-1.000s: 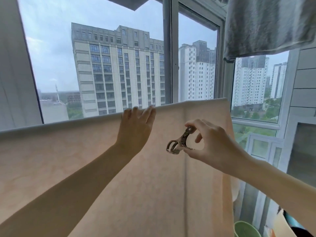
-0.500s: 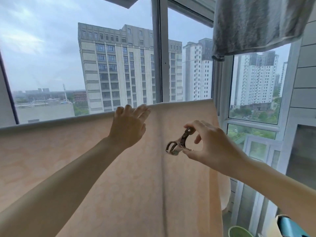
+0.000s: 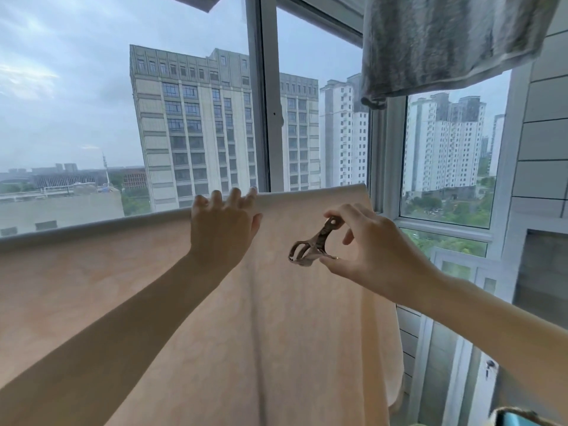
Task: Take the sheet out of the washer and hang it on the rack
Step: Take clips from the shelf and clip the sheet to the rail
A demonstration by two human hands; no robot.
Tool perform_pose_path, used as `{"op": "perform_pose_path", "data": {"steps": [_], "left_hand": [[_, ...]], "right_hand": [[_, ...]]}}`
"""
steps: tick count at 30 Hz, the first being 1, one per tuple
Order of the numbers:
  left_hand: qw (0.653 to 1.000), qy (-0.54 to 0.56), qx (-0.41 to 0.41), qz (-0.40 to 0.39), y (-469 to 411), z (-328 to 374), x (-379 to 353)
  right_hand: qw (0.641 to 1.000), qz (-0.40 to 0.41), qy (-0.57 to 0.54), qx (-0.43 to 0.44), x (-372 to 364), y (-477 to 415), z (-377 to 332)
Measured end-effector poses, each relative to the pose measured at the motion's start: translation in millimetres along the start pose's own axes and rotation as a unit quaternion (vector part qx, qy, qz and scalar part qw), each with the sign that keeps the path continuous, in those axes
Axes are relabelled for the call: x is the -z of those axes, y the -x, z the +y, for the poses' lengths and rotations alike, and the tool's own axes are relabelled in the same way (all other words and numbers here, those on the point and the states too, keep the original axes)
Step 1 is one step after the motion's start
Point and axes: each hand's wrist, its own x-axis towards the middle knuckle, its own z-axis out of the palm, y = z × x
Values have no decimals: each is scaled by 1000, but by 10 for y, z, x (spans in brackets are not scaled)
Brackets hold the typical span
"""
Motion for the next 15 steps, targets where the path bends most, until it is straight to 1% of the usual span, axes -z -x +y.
{"op": "perform_pose_path", "data": {"steps": [4,8,11,15], "left_hand": [[1000,21,-3,15,-171,159,-52],[999,30,-10,29,-356,284,-93],[999,15,-30,19,-449,372,-132],[999,-16,-49,-4,-572,473,-190]], "right_hand": [[1000,12,8,2,-14,-259,221],[998,20,51,38,21,-527,392],[991,32,105,74,93,-751,493],[986,31,131,94,148,-972,615]]}}
